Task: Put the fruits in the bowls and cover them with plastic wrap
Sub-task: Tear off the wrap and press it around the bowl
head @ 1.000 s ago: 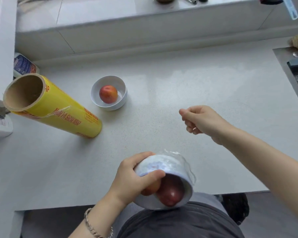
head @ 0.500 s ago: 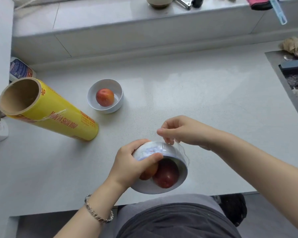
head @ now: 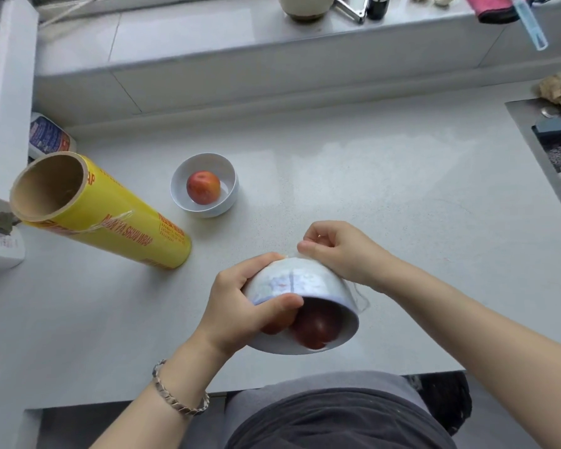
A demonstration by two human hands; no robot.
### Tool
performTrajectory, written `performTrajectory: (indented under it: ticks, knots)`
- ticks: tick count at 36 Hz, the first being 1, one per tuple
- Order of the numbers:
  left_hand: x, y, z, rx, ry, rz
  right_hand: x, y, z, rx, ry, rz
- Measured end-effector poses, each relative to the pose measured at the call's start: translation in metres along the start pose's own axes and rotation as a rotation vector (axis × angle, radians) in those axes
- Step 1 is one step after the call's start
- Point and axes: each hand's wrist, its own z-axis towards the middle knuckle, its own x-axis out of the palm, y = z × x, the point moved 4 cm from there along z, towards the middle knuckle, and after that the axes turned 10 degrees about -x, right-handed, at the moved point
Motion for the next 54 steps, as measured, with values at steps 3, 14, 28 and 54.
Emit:
performTrajectory:
  ticks: [3,14,28,54]
  knots:
    - [-0.001,0.001,0.001,0.002,0.003,-0.019,0.001,-0.005,-0.003,0.118,0.086,0.174]
    - [-0.004,0.007,0.002,-0.057,-0.045,-0.040,-0.038,0.005,-0.026,-0.062,-0.186,0.232]
    - [-0.008,0.008,0.004,-0.104,-0.057,-0.095,0.005,0.028,-0.033,-0.155,0.173,-0.008]
    - [0.008,0.007,0.018,-0.295,0.294,-0.043,0.002,-0.008,-0.038,-0.001,0.088,0.494]
